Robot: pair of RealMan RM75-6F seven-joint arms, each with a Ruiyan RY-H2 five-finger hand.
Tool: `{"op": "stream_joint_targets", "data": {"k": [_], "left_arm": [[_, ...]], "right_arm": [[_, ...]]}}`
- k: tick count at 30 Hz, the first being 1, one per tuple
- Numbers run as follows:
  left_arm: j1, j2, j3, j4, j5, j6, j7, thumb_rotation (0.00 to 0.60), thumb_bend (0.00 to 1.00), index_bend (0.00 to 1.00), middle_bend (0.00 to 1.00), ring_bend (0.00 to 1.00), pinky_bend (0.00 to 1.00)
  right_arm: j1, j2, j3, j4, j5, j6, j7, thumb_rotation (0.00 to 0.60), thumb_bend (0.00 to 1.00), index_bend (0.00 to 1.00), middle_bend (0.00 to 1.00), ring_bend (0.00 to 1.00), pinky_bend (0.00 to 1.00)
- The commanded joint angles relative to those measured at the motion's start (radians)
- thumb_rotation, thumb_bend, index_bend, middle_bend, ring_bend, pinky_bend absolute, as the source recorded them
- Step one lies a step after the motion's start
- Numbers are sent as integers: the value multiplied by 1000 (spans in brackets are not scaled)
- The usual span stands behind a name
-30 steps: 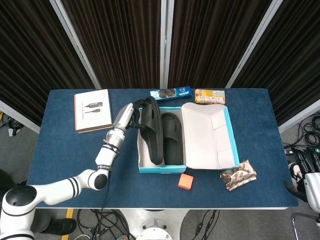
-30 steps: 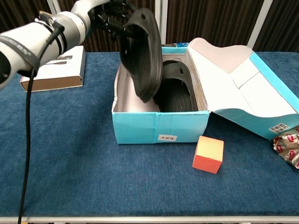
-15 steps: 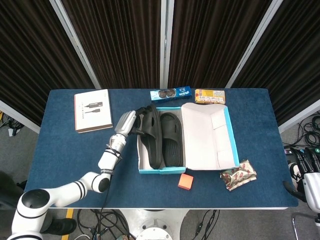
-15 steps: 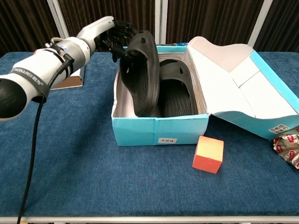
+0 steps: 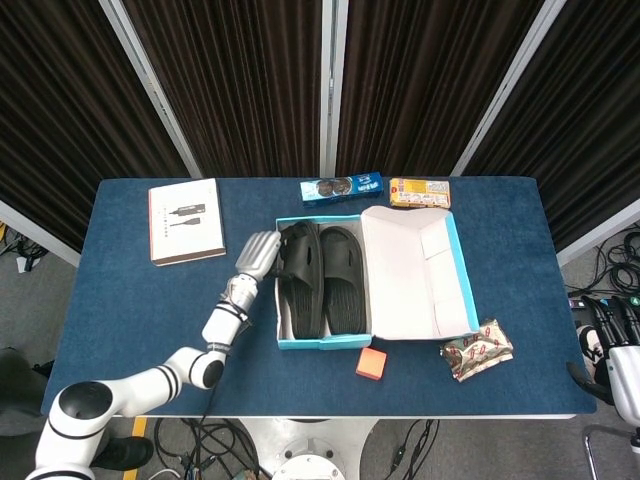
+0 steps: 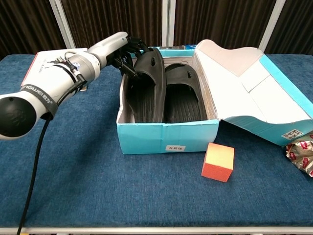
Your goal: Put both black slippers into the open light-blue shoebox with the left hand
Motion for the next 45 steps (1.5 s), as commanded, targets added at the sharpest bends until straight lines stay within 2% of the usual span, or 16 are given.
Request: {"op": "stream_joint_targets", "data": {"k": [1,4,6,7,10,17,20,23,25,27,30,32,33,35,40,45], "left_arm": [[1,-2,-4,-12,-5,0,32,600,0,308,334,353,543],[3,2,1,-20,3,7,59,600,0,186,186,176,476],[3,8,6,-29,7,6,83,600,0,101,80,61,376],[4,11,7,-33,9,8,92,600,0,70,39,25,316],[8,23,5,-53,9,11,114,600,0,31,0,0,208],[22,145,12,-209,-13,-40,200,600,0,6,0,0,173],[36,238,6,-329,-51,-76,233,600,0,6,0,0,169],[60,325,-16,-449,-60,-79,197,600,0,48,0,0,169],[72,368,-30,-503,-58,-83,161,600,69,108,12,0,170],[69,397,-37,-532,-61,-105,147,600,230,147,50,0,171],[51,410,-44,-540,-68,-120,149,599,426,206,147,17,174],[29,404,-38,-528,-71,-128,177,562,479,239,192,40,176],[18,401,-33,-521,-74,-133,194,522,499,252,208,51,176],[-11,388,-20,-501,-88,-146,246,468,504,259,218,60,176],[-71,351,6,-466,-141,-147,369,393,500,259,218,60,176],[-118,317,27,-437,-178,-132,477,385,503,258,218,60,176]], "right_arm": [[0,1,0,1,0,0,1,600,97,50,140,41,131],[0,1,1,2,0,0,3,600,97,50,140,41,131],[0,0,1,2,0,0,4,600,97,50,140,42,131],[-1,0,1,3,0,0,5,600,97,50,140,42,131],[-2,1,1,4,-1,3,7,600,97,50,140,42,131],[-4,2,0,5,-5,7,9,600,97,50,140,42,131],[-6,3,0,6,-5,8,12,600,96,50,140,42,131],[-5,2,0,9,-5,8,15,600,97,50,140,42,131],[-3,1,0,11,-6,5,18,600,97,50,140,42,132],[-1,0,0,12,-9,3,19,600,97,50,140,41,131],[2,-2,1,14,-13,2,22,600,97,50,140,41,131],[2,-1,1,15,-13,2,23,600,98,50,140,41,131],[2,0,1,15,-12,2,23,600,98,50,140,41,131],[1,2,2,15,-10,3,24,600,96,50,140,42,131],[-2,4,1,16,-7,6,25,600,96,50,140,42,131],[-5,2,1,20,0,6,30,600,97,50,140,41,131]]}}
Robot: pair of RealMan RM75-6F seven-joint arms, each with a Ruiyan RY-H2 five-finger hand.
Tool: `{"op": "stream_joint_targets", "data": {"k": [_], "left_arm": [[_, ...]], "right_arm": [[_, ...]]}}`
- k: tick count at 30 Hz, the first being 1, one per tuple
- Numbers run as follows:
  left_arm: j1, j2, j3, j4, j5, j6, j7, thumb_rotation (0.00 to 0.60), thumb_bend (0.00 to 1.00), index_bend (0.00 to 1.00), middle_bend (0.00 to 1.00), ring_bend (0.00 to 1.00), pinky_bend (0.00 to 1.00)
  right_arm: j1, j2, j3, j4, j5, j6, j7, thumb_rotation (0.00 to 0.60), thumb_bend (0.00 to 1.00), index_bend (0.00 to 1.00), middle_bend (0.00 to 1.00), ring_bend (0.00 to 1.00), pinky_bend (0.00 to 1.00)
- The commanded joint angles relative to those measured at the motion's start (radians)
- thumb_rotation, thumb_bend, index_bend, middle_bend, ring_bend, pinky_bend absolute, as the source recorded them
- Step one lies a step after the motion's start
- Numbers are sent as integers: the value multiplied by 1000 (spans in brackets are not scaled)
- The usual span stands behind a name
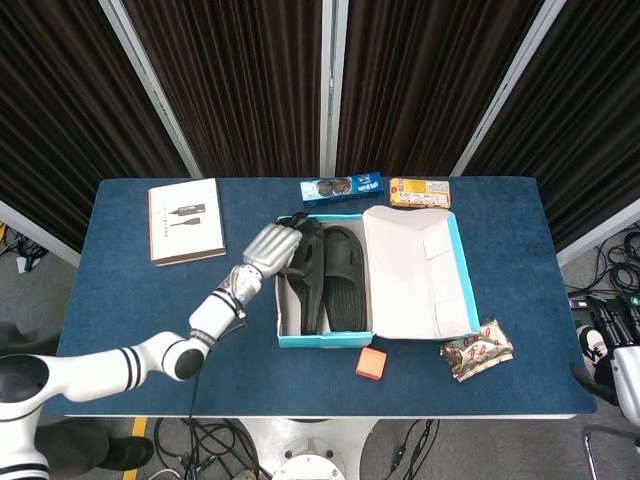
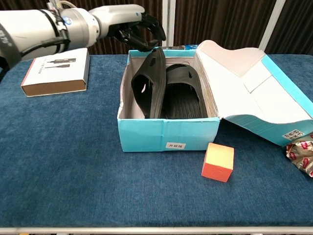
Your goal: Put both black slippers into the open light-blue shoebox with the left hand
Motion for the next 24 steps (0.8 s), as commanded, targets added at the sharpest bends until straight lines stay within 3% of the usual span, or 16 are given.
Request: {"op": "stream_joint_targets", "data": {"k": [1,8,24], "left_arm": [[-50,-35,28,37,-46,10,99,384,502,259,218,60,176],[-82,-60,51,68,-150,28,209,385,493,258,218,60,175],[-98,-92,102,101,-253,12,262,385,468,259,218,60,173]], "right_arm": [[-2,-1,0,3,1,2,3,600,97,50,140,42,131],[-8,0,0,12,8,6,13,600,97,50,140,41,131],[-6,-3,0,11,6,3,12,600,97,50,140,41,131]]}}
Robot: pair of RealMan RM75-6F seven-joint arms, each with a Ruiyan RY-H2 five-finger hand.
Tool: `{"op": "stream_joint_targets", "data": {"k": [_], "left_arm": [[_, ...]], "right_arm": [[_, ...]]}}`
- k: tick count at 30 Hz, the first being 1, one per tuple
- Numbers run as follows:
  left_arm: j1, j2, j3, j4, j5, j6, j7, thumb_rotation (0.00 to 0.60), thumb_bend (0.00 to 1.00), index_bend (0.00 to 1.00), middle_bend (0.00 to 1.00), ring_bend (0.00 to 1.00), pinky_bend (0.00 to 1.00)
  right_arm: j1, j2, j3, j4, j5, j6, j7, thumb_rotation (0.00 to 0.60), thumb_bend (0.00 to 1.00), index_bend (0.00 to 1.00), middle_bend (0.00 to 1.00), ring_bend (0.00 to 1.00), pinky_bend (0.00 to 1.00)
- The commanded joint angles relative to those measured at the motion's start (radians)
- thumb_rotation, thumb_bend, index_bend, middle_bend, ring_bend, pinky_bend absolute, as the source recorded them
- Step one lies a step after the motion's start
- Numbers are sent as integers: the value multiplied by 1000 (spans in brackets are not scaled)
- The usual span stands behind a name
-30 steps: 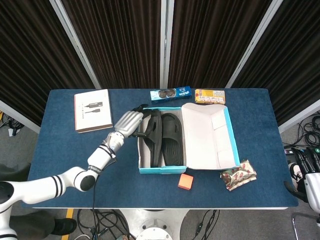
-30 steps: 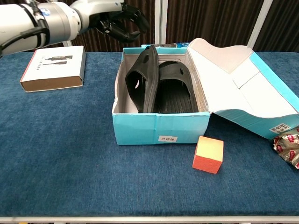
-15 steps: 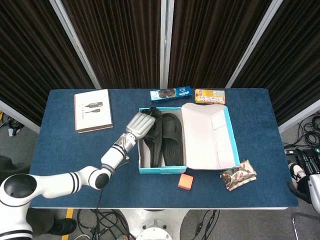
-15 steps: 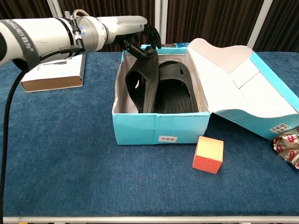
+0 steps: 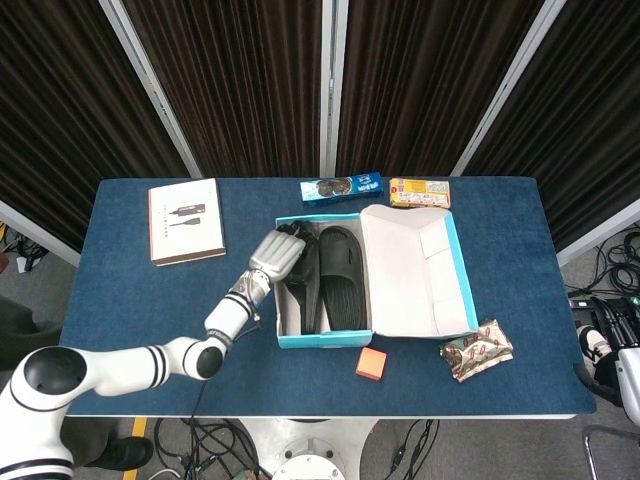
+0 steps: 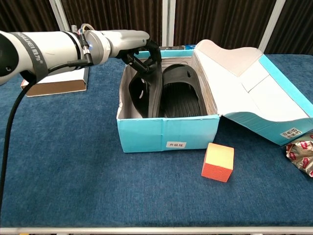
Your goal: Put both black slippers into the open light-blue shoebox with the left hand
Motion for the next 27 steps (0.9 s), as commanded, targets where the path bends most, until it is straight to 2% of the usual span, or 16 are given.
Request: {"op": "stream_joint_targets", "data": {"k": [1,4,9,13,16,17,22,24,27], "left_arm": [[-2,-11,9,13,-6,-5,2,385,467,258,218,60,173],[4,-12,8,9,-1,2,-10,385,449,258,218,60,173],[61,30,-43,-54,70,80,-127,385,445,259,218,60,173],[128,104,-73,-128,142,140,-236,385,428,258,218,60,173],[206,191,-72,-198,191,186,-318,392,403,258,219,60,174],[232,217,-68,-219,199,204,-337,405,398,258,221,60,174],[389,316,-8,-271,286,354,-409,587,391,259,238,60,173],[454,337,25,-260,332,416,-447,600,379,260,237,60,173],[543,364,83,-238,401,497,-486,600,255,262,237,60,173]], "right_arm": [[-2,0,0,-2,-2,3,-2,600,97,50,140,41,131],[-6,1,-2,-5,-4,9,-5,600,97,50,140,41,131],[-13,4,-3,-8,-9,21,-7,600,96,50,140,41,131],[-15,5,-3,-7,-12,28,0,600,97,50,140,42,131],[-14,5,-3,1,-11,24,10,600,97,50,140,41,131],[-14,4,-4,4,-10,21,15,600,97,50,140,41,131],[-6,-5,-7,31,11,-12,51,600,97,50,142,42,131],[3,-13,-5,44,21,-32,66,600,97,50,142,41,132],[17,-26,-6,58,19,-56,69,600,97,50,137,35,132]]}}
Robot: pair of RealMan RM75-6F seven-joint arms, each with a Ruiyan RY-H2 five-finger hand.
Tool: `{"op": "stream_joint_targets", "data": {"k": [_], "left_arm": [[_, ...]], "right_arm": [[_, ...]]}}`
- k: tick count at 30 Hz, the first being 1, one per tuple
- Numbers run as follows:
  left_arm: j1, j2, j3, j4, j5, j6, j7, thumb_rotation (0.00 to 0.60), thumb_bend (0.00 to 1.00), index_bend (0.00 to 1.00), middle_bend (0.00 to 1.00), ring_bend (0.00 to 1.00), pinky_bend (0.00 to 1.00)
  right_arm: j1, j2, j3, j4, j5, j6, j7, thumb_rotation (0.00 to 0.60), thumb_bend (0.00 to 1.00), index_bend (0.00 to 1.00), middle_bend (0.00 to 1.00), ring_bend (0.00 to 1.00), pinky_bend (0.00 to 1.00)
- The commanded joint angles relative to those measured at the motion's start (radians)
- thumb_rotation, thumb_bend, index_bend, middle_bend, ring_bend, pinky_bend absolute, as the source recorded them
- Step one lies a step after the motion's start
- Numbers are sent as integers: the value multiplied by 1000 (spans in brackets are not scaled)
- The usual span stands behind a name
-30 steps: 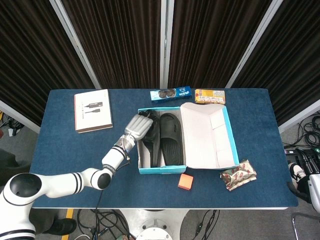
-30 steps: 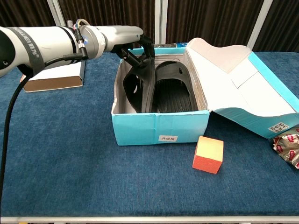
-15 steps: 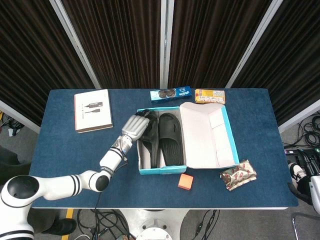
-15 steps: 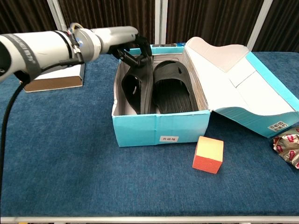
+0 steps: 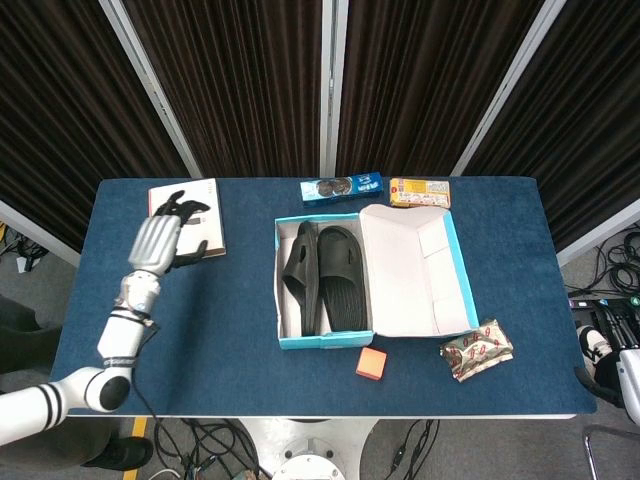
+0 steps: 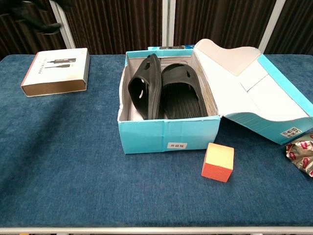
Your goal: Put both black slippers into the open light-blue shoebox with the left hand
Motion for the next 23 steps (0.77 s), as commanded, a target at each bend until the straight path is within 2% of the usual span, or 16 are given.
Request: {"op": "stream_joint_targets", "data": {"k": [1,4,8,11,18,23], "left_arm": [[135,59,94,13,109,126,-65,600,217,262,237,60,173],[227,88,153,6,174,236,-43,600,123,262,238,60,168],[345,101,224,-1,252,367,-28,600,116,262,237,60,163],[412,108,259,-2,289,424,-38,600,116,262,237,60,158],[532,131,320,-44,344,499,-34,600,112,262,237,60,155],[578,140,336,-73,382,514,-28,600,109,262,238,60,155]], "right_arm": [[15,-13,-1,14,-1,-22,3,600,97,50,131,25,132],[21,-20,-4,21,-2,-35,1,600,96,50,115,1,129],[25,-34,-6,31,3,-47,15,600,97,50,109,0,123],[28,-45,-9,41,-9,-43,24,600,97,50,105,0,123],[19,-63,-24,63,-50,-11,30,600,98,50,107,0,117],[29,-80,-34,92,-87,-6,39,600,112,51,118,0,115]]}}
